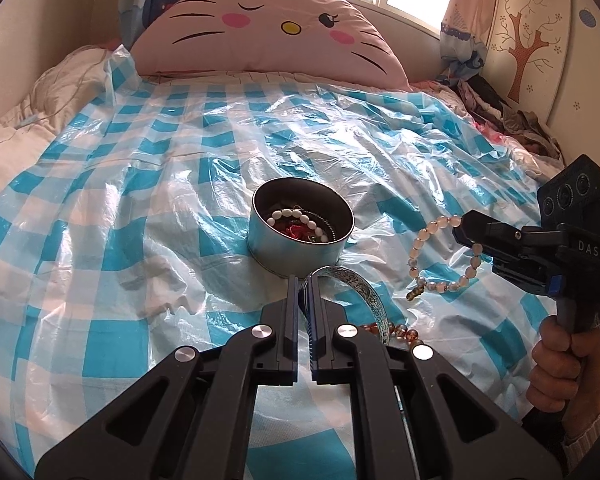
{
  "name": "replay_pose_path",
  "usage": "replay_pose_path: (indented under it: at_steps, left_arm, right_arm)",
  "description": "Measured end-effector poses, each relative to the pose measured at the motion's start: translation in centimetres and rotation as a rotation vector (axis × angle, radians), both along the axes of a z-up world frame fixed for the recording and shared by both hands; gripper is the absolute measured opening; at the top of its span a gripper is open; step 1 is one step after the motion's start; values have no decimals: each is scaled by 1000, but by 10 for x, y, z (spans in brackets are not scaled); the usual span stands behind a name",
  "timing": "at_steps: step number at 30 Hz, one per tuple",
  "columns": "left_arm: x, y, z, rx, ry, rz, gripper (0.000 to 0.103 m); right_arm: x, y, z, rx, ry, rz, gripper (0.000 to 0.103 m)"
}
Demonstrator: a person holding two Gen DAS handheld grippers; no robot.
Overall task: Organize jewelry
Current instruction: 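Lift and carry the silver bangle and pink bead bracelet over the tin with both grippers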
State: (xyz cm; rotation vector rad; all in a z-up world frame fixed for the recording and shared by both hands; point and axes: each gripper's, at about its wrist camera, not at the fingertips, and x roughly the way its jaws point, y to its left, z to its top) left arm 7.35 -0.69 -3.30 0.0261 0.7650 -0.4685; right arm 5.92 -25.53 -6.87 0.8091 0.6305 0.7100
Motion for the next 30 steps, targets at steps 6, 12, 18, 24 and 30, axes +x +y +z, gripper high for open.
replay_pose_path:
  at_steps: [6, 12, 18, 24, 30]
  left_arm:
    - [-4, -4, 2, 9, -22, -11, 4]
    - [-6, -5, 6, 1, -42, -18, 4]
    - [-4, -7, 12, -17, -58, -28, 4]
    - [-2, -7, 19, -41, -65, -33, 4]
    - [2, -6, 24, -63, -65, -32, 4]
  right_arm:
    - [0, -4, -1, 47, -12, 1, 9]
    - [0, -5, 0, 66, -21, 5, 9]
    - [-1, -6, 6, 87, -53, 6, 9]
    - [1, -9, 12, 134, -84, 11, 9]
    - [4, -7, 20, 178, -110, 32, 9]
